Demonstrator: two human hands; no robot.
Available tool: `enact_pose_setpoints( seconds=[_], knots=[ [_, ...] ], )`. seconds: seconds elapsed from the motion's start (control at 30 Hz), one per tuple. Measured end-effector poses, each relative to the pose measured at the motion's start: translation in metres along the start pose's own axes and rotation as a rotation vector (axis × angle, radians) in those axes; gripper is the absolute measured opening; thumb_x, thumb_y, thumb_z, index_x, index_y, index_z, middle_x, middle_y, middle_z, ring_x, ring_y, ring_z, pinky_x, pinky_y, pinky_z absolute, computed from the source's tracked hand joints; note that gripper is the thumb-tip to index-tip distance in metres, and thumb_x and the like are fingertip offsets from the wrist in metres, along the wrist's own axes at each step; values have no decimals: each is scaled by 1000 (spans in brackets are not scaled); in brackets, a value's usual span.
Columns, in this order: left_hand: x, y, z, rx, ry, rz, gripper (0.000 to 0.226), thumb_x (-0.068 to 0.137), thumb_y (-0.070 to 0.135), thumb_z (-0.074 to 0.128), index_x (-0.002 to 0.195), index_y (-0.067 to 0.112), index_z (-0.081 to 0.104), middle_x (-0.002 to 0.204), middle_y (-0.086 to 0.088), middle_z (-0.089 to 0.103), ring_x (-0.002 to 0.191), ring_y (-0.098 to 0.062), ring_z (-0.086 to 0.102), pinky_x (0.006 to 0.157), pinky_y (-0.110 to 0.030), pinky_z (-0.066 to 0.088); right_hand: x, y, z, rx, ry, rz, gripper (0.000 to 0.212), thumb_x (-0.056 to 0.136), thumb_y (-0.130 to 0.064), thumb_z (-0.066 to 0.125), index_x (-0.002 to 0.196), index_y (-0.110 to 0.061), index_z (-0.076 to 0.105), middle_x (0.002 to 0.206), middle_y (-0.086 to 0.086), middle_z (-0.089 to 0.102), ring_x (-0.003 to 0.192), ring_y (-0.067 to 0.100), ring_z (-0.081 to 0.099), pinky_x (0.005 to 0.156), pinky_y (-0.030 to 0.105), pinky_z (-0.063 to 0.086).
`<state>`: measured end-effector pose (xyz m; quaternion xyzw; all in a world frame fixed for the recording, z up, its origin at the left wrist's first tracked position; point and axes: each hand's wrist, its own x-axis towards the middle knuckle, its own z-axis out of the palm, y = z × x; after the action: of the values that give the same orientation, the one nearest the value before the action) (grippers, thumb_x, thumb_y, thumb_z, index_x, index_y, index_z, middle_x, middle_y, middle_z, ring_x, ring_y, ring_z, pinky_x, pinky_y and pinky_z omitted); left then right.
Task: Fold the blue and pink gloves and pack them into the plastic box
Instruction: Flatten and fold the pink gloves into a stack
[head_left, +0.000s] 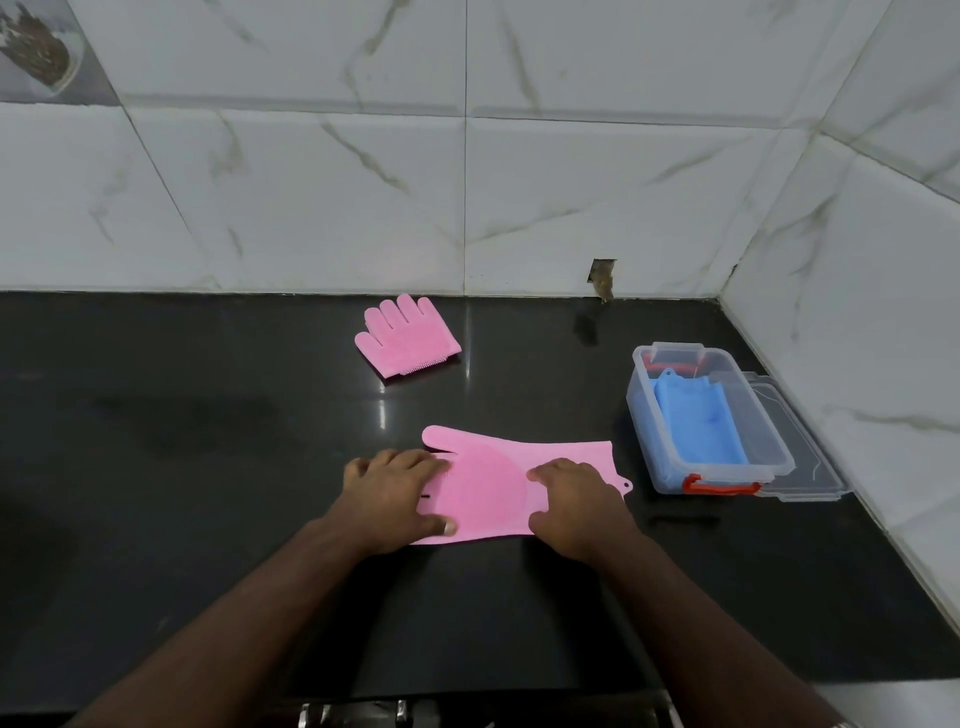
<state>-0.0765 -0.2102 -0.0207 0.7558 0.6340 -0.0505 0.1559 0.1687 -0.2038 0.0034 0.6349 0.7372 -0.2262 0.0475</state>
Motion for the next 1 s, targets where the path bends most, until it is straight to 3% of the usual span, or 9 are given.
enact_pose_setpoints(
  seconds=[0.2, 0.37, 0.5, 0.8, 1.0],
  knots=[
    [-4, 1, 0, -100, 136, -20, 75, 84, 69, 54, 150, 42, 31, 160, 15, 28, 148, -13, 22, 116, -48, 17, 4, -4, -4, 23, 28, 30, 61, 87, -32, 63, 145, -29, 43, 150, -5, 45, 134, 19, 44, 109, 39, 41],
    [4, 5, 3, -33, 25, 25, 82, 87, 71, 47, 157, 40, 17, 166, 13, 14, 154, -16, 8, 120, -52, 8, 18, -5, -9, -39, -24, -15, 73, 86, -32, 63, 151, -33, 31, 162, -8, 24, 147, 20, 26, 115, 44, 32],
    [8, 5, 6, -24, -4, 22, 81, 89, 71, 45, 157, 38, 16, 167, 12, 14, 154, -17, 6, 121, -54, 6, 20, -5, -5, -70, -66, 15, 70, 89, -37, 58, 152, -33, 28, 163, -8, 21, 148, 20, 25, 115, 46, 31],
    [-1, -2, 11, -108, 117, 35, 62, 90, 64, 47, 147, 39, 40, 152, 17, 42, 148, -11, 24, 120, -49, 11, 7, -4, 5, -47, -20, 44, 61, 93, -32, 55, 151, -29, 35, 157, -6, 36, 141, 19, 37, 114, 43, 34],
    [-2, -6, 5, -270, 389, -7, 29, 93, 43, 56, 121, 38, 63, 118, 21, 64, 123, -9, 51, 107, -38, 29, 10, -2, -4, 133, 187, 81, 46, 92, -32, 59, 137, -28, 54, 140, -6, 57, 125, 15, 55, 106, 36, 44]
  ],
)
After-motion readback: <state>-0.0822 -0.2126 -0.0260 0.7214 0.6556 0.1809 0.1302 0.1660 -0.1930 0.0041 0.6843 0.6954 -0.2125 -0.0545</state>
